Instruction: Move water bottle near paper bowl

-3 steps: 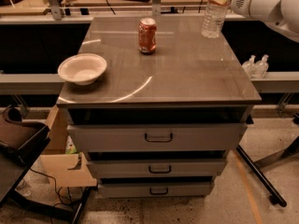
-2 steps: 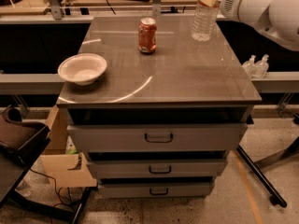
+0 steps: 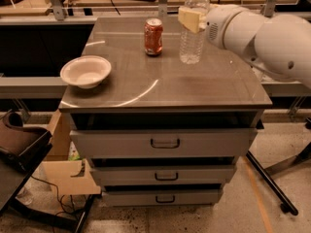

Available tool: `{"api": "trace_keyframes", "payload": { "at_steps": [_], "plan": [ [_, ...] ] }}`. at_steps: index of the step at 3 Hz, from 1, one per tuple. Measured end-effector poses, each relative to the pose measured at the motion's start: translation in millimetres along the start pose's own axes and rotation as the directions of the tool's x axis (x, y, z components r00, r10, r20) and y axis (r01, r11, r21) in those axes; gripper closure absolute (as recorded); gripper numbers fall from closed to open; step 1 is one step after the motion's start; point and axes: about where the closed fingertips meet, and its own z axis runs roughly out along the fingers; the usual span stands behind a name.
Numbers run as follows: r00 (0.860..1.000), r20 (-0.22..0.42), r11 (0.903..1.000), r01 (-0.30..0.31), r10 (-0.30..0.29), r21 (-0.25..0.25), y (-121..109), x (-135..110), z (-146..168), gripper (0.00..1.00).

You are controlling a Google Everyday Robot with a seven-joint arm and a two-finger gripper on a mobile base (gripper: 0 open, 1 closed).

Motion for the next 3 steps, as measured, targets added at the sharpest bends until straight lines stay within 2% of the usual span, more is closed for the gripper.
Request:
{"api": "trace_keyframes", "payload": {
  "at_steps": [1, 2, 3],
  "plan": [
    [0.998, 0.038, 0.9946, 0.046, -0.042, -0.093, 22, 21, -5, 1.00],
    [0.998, 0.053, 0.9925, 0.048, -0.042, -0.112, 38, 8, 0, 1.00],
    [0.998, 0.053, 0.9925, 0.048, -0.042, -0.112, 38, 8, 0, 1.00]
  ]
}}
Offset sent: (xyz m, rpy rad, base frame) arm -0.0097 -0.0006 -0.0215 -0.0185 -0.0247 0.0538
